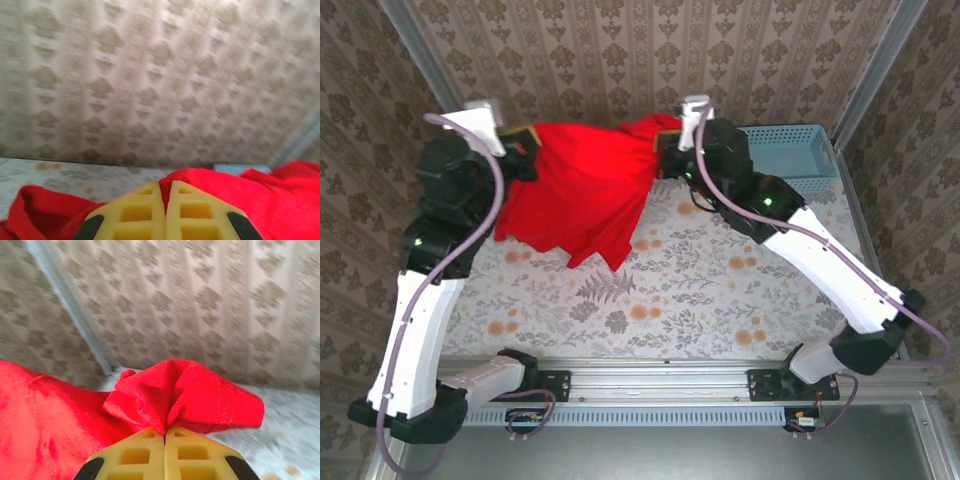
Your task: Fold the inside-out t-shirt
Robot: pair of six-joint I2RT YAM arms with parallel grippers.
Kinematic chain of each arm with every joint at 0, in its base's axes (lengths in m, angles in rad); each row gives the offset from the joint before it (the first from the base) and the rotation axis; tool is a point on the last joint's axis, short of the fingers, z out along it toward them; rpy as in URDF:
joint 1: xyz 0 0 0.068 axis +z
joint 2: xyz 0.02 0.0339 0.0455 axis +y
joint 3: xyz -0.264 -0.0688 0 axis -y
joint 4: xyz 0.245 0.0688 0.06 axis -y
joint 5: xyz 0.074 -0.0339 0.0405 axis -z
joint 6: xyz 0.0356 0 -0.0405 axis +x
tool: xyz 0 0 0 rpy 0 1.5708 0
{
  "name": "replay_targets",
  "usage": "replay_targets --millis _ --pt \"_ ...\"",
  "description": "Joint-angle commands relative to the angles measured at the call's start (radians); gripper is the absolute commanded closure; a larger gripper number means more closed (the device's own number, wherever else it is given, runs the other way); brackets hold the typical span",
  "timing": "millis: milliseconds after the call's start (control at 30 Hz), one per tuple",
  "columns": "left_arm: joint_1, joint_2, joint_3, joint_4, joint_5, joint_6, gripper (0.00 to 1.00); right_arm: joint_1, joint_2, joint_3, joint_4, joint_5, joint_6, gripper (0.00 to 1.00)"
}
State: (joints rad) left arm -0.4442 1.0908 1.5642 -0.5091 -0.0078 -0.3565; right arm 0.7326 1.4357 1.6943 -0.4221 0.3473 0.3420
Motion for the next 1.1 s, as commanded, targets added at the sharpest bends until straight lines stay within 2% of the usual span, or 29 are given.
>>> replay_targets --millis 0,133,167,233,300,367,467,533,633,833,933,1067 --pt "-0.133 0.049 -0.138 0.037 0.079 0.052 1.0 -0.057 -0.091 -0.227 0.032 0.038 0.1 1.0" --pt "-0.296 0.116 -0.342 0.169 0.168 0.003 1.0 -0.136 -0.227 -0.517 0.011 0.06 0.218 1.0" --pt "-0.322 0.143 -0.391 0.205 0.206 -0.019 0.96 -0.159 -0.264 -0.598 0.008 0.055 0.258 1.0" --pt "-0.337 0.189 -0.463 0.234 0.26 -0.067 0.73 -0.195 -0.32 -0.74 0.008 0.05 0.315 1.0" --pt "-0.313 0.206 -0.525 0.22 0.251 -0.102 0.54 -0.229 -0.362 -0.866 -0.003 0.048 0.358 1.0" --pt "-0.257 0.184 -0.578 0.182 0.198 -0.131 0.4 -0.261 -0.386 -0.949 -0.008 0.013 0.385 1.0" --pt "-0.126 0.166 -0.605 0.086 0.128 -0.158 0.3 -0.277 -0.408 -1.02 -0.009 0.003 0.406 1.0" --pt "-0.048 0.182 -0.589 0.026 0.08 -0.17 0.27 -0.279 -0.408 -1.034 -0.002 0.004 0.414 1.0" --pt "0.02 0.233 -0.563 0.022 0.047 -0.15 0.23 -0.282 -0.389 -1.033 0.019 -0.002 0.423 1.0" --pt "0.048 0.396 -0.483 0.015 0.022 -0.125 0.22 -0.283 -0.366 -1.009 0.029 -0.008 0.414 1.0" --pt "0.048 0.466 -0.449 0.02 0.027 -0.103 0.25 -0.283 -0.367 -1.009 0.032 -0.006 0.407 1.0" --pt "0.048 0.547 -0.411 0.032 0.041 -0.089 0.36 -0.283 -0.363 -1.015 0.029 -0.014 0.404 1.0"
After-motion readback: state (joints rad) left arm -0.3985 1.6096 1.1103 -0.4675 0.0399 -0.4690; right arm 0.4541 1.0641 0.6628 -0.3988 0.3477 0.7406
